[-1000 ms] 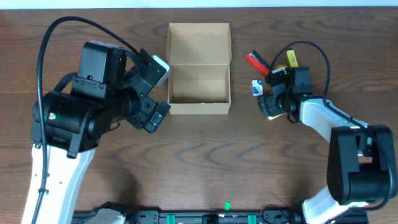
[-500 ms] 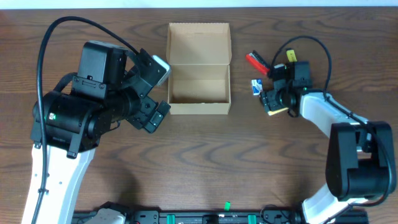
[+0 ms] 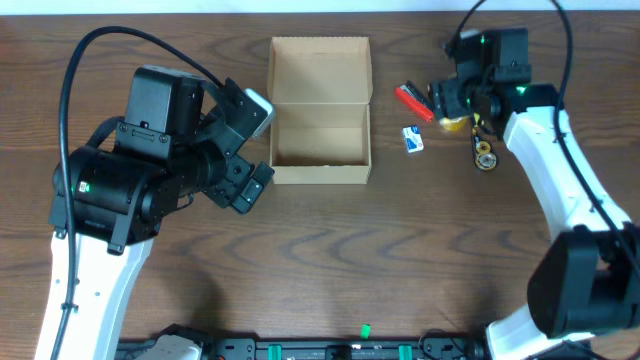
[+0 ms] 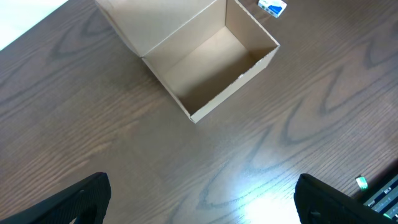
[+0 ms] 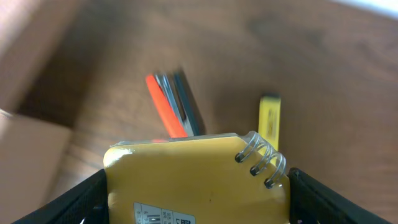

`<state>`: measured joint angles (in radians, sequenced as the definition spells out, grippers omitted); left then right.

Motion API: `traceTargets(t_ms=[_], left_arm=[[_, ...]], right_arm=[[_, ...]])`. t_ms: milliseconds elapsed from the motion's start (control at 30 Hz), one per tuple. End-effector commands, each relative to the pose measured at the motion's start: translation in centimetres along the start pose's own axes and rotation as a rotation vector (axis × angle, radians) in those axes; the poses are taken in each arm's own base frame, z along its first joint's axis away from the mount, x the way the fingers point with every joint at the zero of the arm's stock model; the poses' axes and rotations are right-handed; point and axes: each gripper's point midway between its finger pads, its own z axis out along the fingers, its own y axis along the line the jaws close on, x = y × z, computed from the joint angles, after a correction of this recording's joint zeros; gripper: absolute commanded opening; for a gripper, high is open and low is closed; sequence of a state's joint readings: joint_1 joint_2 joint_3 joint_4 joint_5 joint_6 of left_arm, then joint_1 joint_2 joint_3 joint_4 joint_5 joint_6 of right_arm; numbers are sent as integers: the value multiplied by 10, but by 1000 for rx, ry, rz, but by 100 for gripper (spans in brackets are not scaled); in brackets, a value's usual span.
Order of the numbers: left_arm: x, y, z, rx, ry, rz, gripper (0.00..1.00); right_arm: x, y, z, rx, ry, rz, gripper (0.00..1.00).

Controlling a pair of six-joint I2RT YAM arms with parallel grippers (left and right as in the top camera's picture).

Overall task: Pack container
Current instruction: 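Carry the notepad left over the cardboard box with right gripper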

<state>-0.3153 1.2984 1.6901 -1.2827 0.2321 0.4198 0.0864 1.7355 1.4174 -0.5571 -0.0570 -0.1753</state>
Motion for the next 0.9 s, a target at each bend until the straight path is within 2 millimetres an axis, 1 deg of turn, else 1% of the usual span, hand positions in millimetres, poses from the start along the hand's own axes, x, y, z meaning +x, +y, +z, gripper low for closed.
traceTargets(t_ms=[0, 67, 333, 433, 500, 600, 700, 800, 867], left_arm=[[-3, 2, -3, -10, -9, 8, 95], [-3, 2, -3, -10, -9, 8, 95], [-3, 2, -3, -10, -9, 8, 95], [-3, 2, -3, -10, -9, 8, 95], [-3, 2, -3, -10, -9, 8, 95], [-3, 2, -3, -10, -9, 8, 95], [-3, 2, -3, -10, -9, 8, 95], [-3, 2, -3, -10, -9, 8, 95], [-3, 2, -3, -10, -9, 8, 95]], right_arm=[[-30, 31, -20, -49, -78, -3, 45], [-34, 51, -21, -77, -85, -4, 44], [-44, 149, -31, -221, -123, -27, 43], [-48, 180, -31, -263, -143, 9, 43], [-48, 201, -27, -280, -147, 54, 43], [-42, 228, -17, -292, -129, 128, 43], [-32, 252, -7, -304, -98, 184, 40], [-19, 271, 3, -288, -72, 207, 40], [-9, 283, 10, -271, -59, 190, 40]])
